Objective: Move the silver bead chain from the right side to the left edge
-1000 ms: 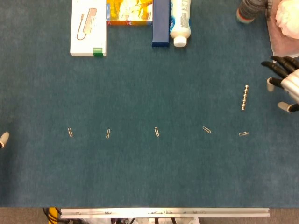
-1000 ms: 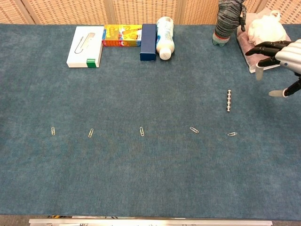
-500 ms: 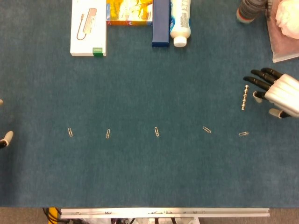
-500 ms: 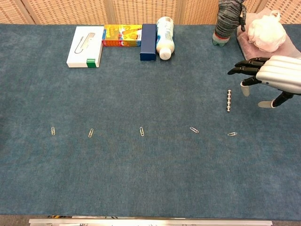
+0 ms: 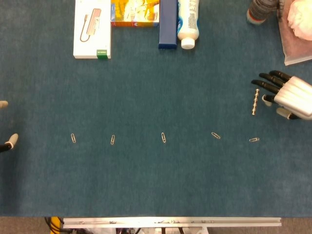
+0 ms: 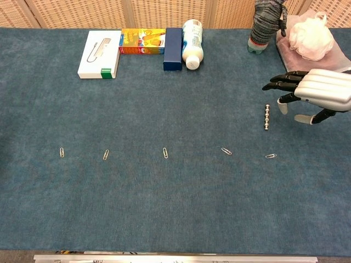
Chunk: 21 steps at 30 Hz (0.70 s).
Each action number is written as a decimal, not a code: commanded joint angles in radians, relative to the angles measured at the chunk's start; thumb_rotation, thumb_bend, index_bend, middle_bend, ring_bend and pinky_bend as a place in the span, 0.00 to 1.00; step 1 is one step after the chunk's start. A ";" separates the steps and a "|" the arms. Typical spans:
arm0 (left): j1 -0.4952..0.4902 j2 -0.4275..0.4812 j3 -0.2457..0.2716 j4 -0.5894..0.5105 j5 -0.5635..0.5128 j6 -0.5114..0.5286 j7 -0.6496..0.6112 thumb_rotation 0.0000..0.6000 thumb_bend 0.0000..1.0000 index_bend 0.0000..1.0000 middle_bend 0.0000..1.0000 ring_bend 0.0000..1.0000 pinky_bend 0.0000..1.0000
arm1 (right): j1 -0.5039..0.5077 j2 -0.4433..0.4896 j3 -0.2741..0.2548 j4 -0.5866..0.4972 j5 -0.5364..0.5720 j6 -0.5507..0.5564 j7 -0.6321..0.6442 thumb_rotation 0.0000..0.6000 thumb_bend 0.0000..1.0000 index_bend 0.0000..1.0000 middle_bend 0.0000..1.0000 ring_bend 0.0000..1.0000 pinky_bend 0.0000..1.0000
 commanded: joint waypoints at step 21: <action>-0.011 -0.006 -0.001 0.029 -0.021 -0.022 -0.024 1.00 0.18 0.25 0.32 0.20 0.30 | 0.024 -0.132 -0.042 0.154 0.037 0.010 0.020 1.00 0.32 0.43 0.06 0.00 0.12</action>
